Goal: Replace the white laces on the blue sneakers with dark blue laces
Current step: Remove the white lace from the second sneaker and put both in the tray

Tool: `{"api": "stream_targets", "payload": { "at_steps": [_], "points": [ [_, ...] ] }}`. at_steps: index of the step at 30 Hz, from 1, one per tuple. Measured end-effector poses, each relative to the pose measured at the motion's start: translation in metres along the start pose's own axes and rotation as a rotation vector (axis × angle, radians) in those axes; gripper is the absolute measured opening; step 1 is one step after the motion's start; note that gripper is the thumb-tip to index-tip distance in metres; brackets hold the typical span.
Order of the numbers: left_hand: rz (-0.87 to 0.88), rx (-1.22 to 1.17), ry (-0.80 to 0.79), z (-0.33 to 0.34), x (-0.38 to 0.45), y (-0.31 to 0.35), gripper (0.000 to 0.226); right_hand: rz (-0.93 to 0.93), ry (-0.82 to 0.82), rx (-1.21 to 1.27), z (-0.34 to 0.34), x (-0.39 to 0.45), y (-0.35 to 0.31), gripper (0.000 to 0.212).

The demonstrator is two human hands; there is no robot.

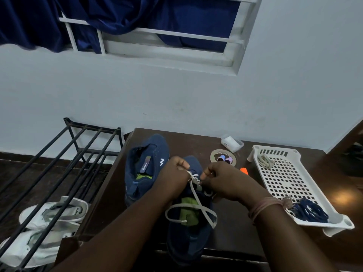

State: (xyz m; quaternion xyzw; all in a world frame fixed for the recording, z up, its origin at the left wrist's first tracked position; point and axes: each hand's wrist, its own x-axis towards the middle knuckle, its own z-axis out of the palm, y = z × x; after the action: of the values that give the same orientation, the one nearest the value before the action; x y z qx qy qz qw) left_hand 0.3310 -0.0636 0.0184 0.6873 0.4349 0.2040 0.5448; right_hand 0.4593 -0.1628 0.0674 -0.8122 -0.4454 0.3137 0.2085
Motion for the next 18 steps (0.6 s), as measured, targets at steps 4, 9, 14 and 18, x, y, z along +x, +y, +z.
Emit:
{"api": "stream_targets", "payload": {
  "at_steps": [4, 9, 14, 18],
  "points": [
    [0.028, 0.228, -0.153, -0.004, 0.0, 0.015, 0.021, 0.004, 0.02, -0.12, 0.006, 0.0, -0.001, 0.013],
    [0.159, 0.421, -0.213, -0.008, -0.007, 0.018, 0.018, 0.05, -0.21, 0.01, 0.0, -0.007, 0.001, 0.021],
    [-0.157, -0.37, -0.21, -0.009, -0.006, 0.023, 0.021, 0.051, -0.196, -0.194, 0.001, -0.014, -0.002, 0.031],
    [-0.274, -0.651, -0.267, -0.013, -0.001, 0.021, 0.023, 0.084, -0.134, -0.304, 0.001, -0.013, -0.007, 0.025]
  ]
}}
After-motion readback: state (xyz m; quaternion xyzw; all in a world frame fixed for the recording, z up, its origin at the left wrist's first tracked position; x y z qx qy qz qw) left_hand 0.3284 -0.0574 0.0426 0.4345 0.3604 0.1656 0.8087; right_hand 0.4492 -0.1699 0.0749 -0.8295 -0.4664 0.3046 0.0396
